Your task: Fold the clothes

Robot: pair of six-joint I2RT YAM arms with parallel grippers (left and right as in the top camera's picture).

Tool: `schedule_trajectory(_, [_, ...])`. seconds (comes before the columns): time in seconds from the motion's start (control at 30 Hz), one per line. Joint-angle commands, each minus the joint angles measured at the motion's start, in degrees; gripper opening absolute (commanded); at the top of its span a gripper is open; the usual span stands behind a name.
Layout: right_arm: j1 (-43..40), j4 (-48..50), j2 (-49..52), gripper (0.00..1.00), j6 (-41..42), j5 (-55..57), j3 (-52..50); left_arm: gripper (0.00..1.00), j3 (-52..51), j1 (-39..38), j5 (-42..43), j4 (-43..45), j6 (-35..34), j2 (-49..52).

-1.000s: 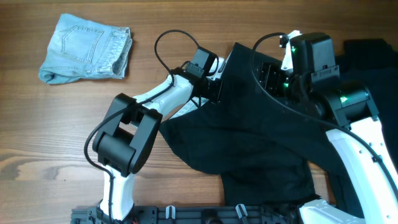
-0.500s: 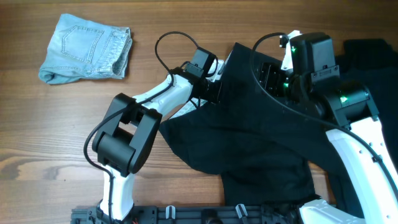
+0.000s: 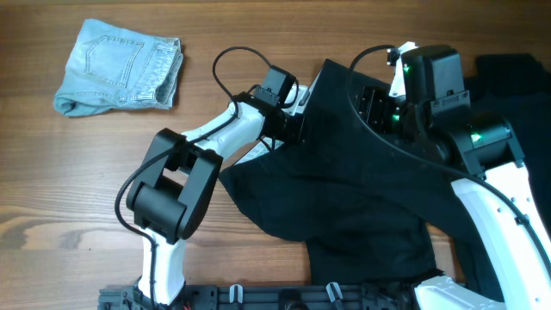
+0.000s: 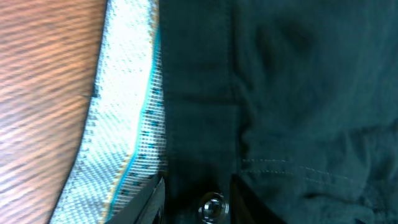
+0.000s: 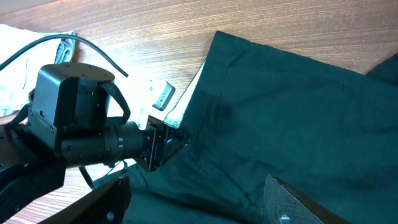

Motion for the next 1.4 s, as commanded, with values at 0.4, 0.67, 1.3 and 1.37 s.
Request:
schedule_trajectory(0.4, [-0.2, 0.3, 0.4, 0.74, 0.0, 1.2, 0.2, 0.04, -0.9, -0.3, 3.7, 4.5, 0.3, 1.0])
schedule_trajectory(0.67, [-0.2, 0.3, 0.4, 0.74, 0.0, 1.4, 0.2, 0.04, 1.0, 6.7, -0.5, 4.4, -0.2, -1.6])
schedule_trajectory(1.3, [-0.2, 0.7, 0.4, 0.74, 0.0, 1.4, 0.2, 0.59, 1.1, 2.9, -0.7, 0.5, 9.5, -3.0])
schedule_trajectory(1.37, [-0.2, 0.7, 0.4, 0.75, 0.0, 1.4, 0.2, 0.46, 1.1, 1.3, -1.0, 0.9, 9.6, -2.9])
